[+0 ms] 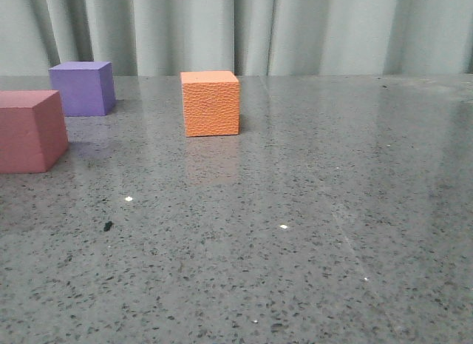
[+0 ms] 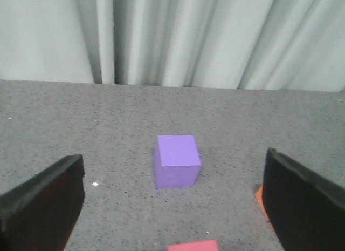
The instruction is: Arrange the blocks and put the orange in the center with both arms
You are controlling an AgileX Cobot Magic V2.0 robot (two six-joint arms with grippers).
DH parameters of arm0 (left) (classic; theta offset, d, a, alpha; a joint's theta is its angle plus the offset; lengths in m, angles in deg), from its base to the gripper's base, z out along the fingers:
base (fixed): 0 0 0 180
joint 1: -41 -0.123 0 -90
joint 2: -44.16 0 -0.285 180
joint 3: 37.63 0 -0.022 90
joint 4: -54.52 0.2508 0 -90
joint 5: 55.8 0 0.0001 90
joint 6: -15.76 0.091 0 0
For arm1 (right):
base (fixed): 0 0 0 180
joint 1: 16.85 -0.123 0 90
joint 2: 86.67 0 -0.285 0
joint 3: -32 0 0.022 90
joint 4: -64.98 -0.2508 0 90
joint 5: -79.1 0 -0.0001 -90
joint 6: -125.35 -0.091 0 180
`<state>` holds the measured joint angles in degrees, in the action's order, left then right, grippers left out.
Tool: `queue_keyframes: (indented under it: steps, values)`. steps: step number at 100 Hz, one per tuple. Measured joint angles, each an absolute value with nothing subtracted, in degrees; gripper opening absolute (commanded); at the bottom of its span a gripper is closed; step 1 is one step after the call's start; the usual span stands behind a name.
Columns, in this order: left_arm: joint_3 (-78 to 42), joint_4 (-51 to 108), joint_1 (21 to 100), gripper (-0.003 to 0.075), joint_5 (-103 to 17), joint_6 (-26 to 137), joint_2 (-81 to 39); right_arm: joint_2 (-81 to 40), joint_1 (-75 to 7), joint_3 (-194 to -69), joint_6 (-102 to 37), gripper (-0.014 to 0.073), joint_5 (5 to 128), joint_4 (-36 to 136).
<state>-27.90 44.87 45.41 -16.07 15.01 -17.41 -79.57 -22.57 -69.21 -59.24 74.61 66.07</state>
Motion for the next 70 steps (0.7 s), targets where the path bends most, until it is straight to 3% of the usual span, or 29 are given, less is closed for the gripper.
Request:
queue_keyframes:
  steps: [22, 49, 70]
  values:
    - [-33.6, 46.69, 59.48, 0.0555, -16.21, 11.55, -27.92, -79.57, -22.57, -69.21, -59.24, -0.0067, 74.61, 66.07]
    - [-45.15, 78.01, 80.26, 0.0555, -14.93, -19.47, -46.69, -79.57, -22.57, -69.21, -59.24, -0.0067, 74.61, 66.07]
    - [-61.27, 87.71, 87.74, 0.0558, -4.34, -29.26, -63.92, -79.57, -22.57, -69.21, -59.24, -0.0067, 74.61, 66.07]
